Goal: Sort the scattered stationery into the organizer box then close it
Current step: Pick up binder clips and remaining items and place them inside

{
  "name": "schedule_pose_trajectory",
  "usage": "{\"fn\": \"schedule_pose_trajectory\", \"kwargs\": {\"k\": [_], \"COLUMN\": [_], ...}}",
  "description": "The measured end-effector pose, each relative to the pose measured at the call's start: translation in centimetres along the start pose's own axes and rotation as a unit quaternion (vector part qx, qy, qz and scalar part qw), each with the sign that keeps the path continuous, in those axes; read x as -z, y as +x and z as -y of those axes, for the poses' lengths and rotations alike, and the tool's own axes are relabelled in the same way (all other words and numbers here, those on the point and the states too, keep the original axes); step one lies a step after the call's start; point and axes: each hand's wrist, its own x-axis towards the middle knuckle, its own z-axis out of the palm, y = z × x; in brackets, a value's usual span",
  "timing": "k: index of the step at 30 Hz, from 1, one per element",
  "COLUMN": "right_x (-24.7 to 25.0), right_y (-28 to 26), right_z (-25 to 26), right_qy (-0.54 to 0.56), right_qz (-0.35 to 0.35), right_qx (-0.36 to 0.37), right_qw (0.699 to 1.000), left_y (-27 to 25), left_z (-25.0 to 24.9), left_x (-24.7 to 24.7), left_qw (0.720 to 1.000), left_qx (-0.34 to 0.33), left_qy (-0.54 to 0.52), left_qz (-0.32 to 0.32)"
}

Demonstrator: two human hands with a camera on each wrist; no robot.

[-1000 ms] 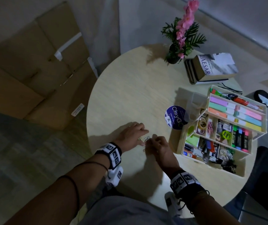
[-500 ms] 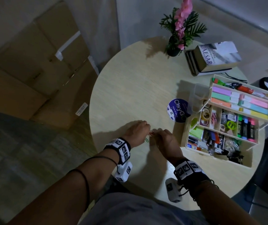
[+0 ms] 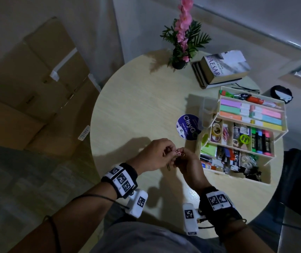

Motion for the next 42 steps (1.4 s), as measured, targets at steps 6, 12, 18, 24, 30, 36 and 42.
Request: {"fn": "schedule_pose_trajectory", "kwargs": {"k": [6, 12, 18, 24, 30, 36, 42], "right_x": [-0.8, -0.2, 5.4, 11.9, 12.6, 13.6, 13.1], "right_y": [0.1, -0.5, -0.3, 0.3, 1.6, 1.6, 0.3], "right_z": [0.8, 3.4, 8.6, 13.4, 13.9, 12.5, 12.2], "right_qy": [0.177, 0.182, 0.091, -0.182, -0.551, -0.588, -0.562], "right_qz": [-0.027, -0.008, -0.069, -0.162, -0.170, -0.133, -0.171], "right_qx": [-0.058, -0.098, -0.045, 0.076, 0.128, 0.125, 0.159], "right_qw": [0.982, 0.978, 0.992, 0.967, 0.807, 0.788, 0.793], "left_y": [0.3, 1.1, 2.0, 4.1, 4.2, 2.4, -1.2], "left_z": [-2.0, -3.7, -4.9, -5.1, -4.5, -1.7, 4.2], "left_x": [-1.0, -2.0, -2.4, -4.2, -5.6, -3.7, 0.7], "left_qw": [0.998, 0.965, 0.976, 0.978, 0.982, 0.987, 0.978], "left_qx": [-0.025, -0.130, -0.129, -0.106, -0.089, -0.052, 0.034], "left_qy": [0.033, 0.222, 0.158, 0.177, 0.164, 0.155, 0.197], "left_qz": [-0.047, -0.046, -0.073, -0.024, 0.007, -0.007, -0.051]}}
